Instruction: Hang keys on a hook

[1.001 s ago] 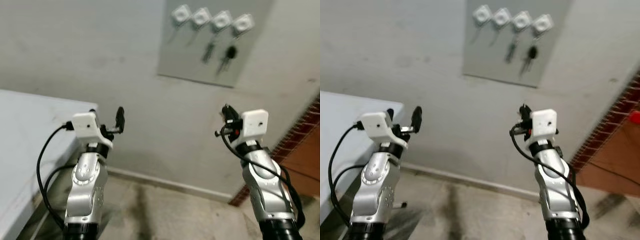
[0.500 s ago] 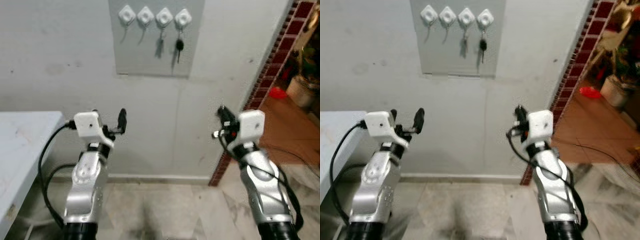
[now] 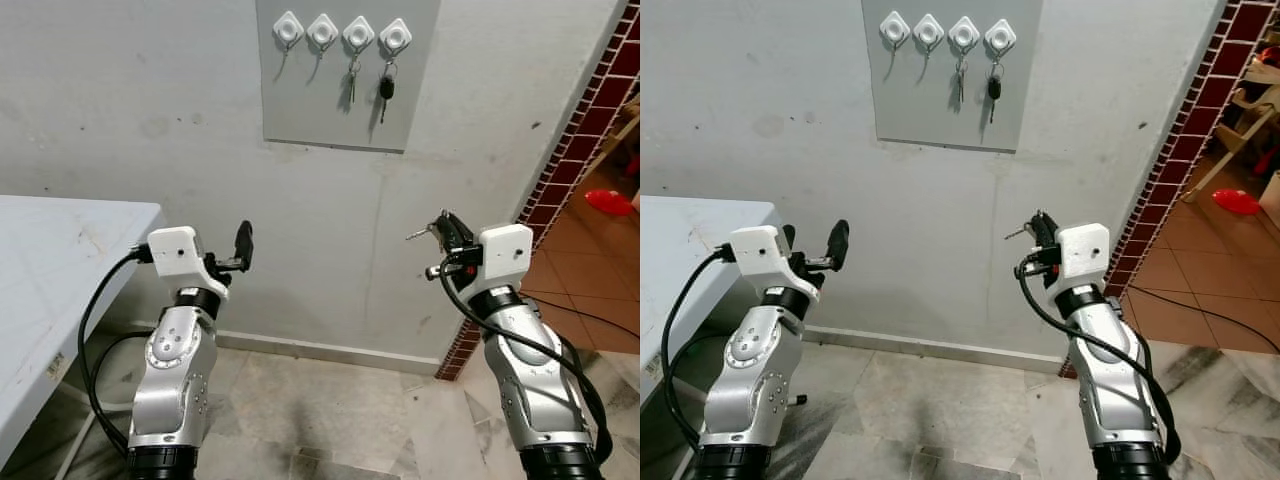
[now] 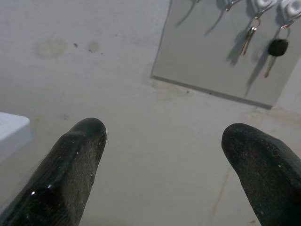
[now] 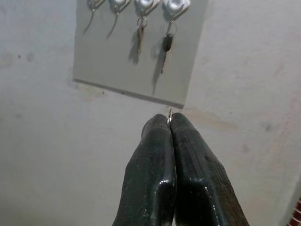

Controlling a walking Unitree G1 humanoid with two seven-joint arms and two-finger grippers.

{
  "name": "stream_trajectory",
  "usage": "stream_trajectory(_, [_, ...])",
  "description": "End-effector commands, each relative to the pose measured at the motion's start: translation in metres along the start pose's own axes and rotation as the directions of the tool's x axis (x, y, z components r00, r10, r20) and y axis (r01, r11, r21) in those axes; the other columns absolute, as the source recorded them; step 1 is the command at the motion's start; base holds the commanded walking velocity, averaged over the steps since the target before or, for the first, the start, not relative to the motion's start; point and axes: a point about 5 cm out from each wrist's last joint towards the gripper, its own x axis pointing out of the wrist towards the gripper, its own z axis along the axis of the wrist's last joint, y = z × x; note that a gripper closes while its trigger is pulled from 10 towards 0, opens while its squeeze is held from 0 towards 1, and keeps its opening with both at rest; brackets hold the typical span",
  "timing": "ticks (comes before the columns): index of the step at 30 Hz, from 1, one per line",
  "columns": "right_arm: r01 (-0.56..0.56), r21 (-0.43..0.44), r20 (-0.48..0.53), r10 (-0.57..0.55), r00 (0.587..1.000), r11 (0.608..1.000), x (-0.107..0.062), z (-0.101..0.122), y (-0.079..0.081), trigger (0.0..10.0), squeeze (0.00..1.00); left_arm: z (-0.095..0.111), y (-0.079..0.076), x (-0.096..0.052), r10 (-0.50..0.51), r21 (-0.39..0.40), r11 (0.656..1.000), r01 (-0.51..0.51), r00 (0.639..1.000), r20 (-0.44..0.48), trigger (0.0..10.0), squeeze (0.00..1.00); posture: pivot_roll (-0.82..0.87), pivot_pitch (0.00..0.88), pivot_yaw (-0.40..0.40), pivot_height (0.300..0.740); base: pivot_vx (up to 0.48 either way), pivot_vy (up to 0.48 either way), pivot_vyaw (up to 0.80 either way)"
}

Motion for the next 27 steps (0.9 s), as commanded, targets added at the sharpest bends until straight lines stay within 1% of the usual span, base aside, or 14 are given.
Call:
stream_trajectory(1, [-0.001,-0.011,0.029,0.001,1.000,1.000,0.0000,0.0070,-0.0024,10.0,0.00,0.0049,-0.0011,0.0031,-0.001,-0.001,1.000,0.001,1.000,0.009,10.0,0.00,0.00,0.000,-0.046,0.740,0.296,0.000,0.00])
stream_trajectory(10, [-0.005,-0.008,0.030,0.006,1.000,1.000,0.0000,0.0072,-0.0018,10.0,0.00,0.0043,-0.0007,0.0029,0.005,-0.008,1.000,-0.005,1.000,0.003,10.0,0.00,0.00,0.000,-0.047,0.740,0.285,0.000,0.00])
stream_trajectory(14, [-0.009,-0.008,0.029,0.009,1.000,1.000,-0.0006,0.0076,-0.0013,10.0,0.00,0.0031,-0.0002,0.0030,0.016,-0.007,1.000,-0.016,1.000,-0.007,10.0,0.00,0.00,0.000,-0.049,0.740,0.000,0.000,0.00])
stream_trajectory(17, [-0.009,-0.009,0.029,0.010,1.000,1.000,-0.0010,0.0077,-0.0011,10.0,0.00,0.0033,0.0001,0.0028,0.030,0.009,0.999,-0.030,1.000,0.000,10.0,0.00,0.00,0.000,-0.048,0.740,0.000,0.000,0.00])
stream_trajectory(27, [-0.008,-0.010,0.024,0.009,1.000,1.000,-0.0016,0.0065,-0.0013,10.0,0.00,0.0039,-0.0014,0.0037,0.021,0.019,1.000,-0.021,1.000,0.004,10.0,0.00,0.00,0.000,-0.050,0.740,0.000,0.000,0.00])
